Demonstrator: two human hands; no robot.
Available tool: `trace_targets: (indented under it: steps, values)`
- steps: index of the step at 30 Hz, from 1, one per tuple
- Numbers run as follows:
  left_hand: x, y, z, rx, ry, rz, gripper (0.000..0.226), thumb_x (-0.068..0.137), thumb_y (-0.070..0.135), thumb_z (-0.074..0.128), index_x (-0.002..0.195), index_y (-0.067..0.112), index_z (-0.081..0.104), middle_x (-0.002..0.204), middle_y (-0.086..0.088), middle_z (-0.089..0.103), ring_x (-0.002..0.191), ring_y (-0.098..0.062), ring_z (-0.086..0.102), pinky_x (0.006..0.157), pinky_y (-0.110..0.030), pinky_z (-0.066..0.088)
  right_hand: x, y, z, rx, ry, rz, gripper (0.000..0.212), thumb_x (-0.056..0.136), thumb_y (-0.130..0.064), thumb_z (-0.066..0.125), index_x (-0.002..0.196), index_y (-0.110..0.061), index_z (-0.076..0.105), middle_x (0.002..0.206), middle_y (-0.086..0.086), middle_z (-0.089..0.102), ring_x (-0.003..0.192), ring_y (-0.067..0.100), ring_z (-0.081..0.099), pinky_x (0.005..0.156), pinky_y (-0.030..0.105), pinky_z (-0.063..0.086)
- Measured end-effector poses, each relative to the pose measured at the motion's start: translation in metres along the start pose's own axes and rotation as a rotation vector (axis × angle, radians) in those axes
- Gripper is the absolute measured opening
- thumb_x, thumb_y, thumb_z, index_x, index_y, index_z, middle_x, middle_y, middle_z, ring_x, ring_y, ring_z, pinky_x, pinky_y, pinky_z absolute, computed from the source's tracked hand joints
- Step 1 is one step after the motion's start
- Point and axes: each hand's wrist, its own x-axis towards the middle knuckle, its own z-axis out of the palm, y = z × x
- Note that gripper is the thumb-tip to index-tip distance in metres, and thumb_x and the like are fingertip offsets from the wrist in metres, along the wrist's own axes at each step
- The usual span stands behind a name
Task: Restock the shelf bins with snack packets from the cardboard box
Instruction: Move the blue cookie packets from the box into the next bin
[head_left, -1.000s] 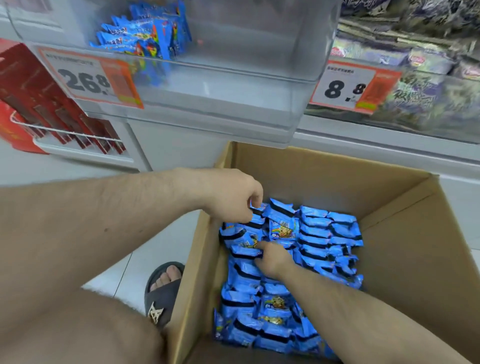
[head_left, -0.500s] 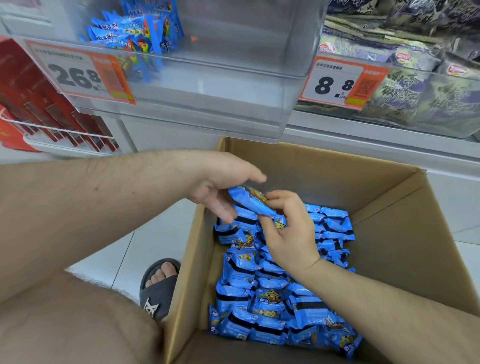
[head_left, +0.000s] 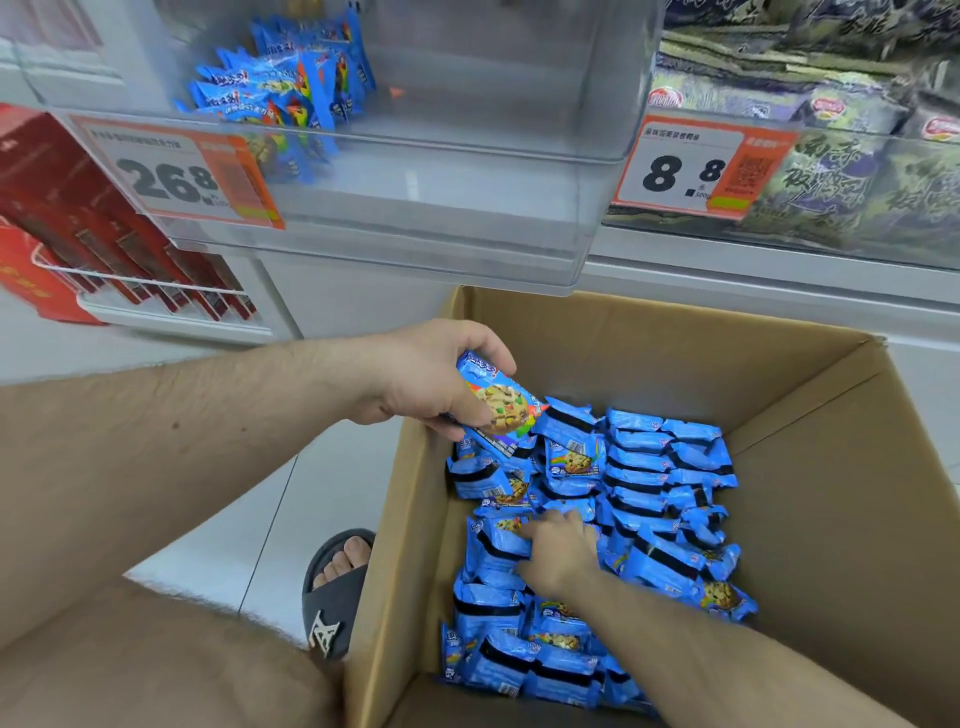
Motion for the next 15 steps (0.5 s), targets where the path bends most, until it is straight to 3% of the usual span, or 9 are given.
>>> trace_targets:
  steps: [4, 7, 10, 15]
  values:
    - [-0.003, -0.001, -0.006, -0.001, -0.031, 0.048, 0.045, 0.081, -0.015, 0.065, 0.098, 0.026, 0.060, 0.099, -0.009, 0.058, 0.064, -0.011, 0.063, 0.057, -0.024, 0.055, -0.006, 0.005, -0.008, 0.081, 0.234, -0.089, 0.026, 0.087, -0.035, 0.061, 0.109, -0.022, 0.061, 0.112, 0.000, 0.053, 0.113, 0.026, 0.041, 0.090, 0.035, 0.034]
    - [-0.005, -0.001, -0.010, 0.030, 0.001, 0.077, 0.048, 0.080, -0.016, 0.064, 0.099, 0.027, 0.060, 0.106, -0.012, 0.058, 0.068, -0.013, 0.063, 0.060, -0.027, 0.057, -0.019, 0.016, -0.040, 0.272, 0.597, -0.217, 0.023, 0.078, -0.028, 0.061, 0.097, -0.015, 0.059, 0.101, -0.001, 0.053, 0.101, 0.026, 0.050, 0.083, 0.029, 0.031]
    - [-0.004, -0.001, -0.014, 0.040, 0.080, 0.102, 0.048, 0.079, -0.016, 0.065, 0.097, 0.029, 0.059, 0.110, -0.015, 0.059, 0.077, -0.020, 0.062, 0.061, -0.028, 0.057, -0.042, 0.025, -0.087, 0.308, 0.951, -0.359, 0.026, 0.071, -0.027, 0.060, 0.095, -0.018, 0.054, 0.115, 0.005, 0.049, 0.104, 0.027, 0.048, 0.089, 0.035, 0.035]
    - [-0.010, 0.005, -0.017, -0.038, 0.113, 0.115, 0.046, 0.077, -0.012, 0.066, 0.101, 0.026, 0.057, 0.104, -0.008, 0.060, 0.081, -0.015, 0.061, 0.055, -0.021, 0.051, -0.082, 0.021, -0.154, 0.260, 1.210, -0.521, 0.028, 0.071, -0.025, 0.057, 0.099, -0.021, 0.053, 0.125, 0.006, 0.043, 0.103, 0.026, 0.048, 0.088, 0.036, 0.035]
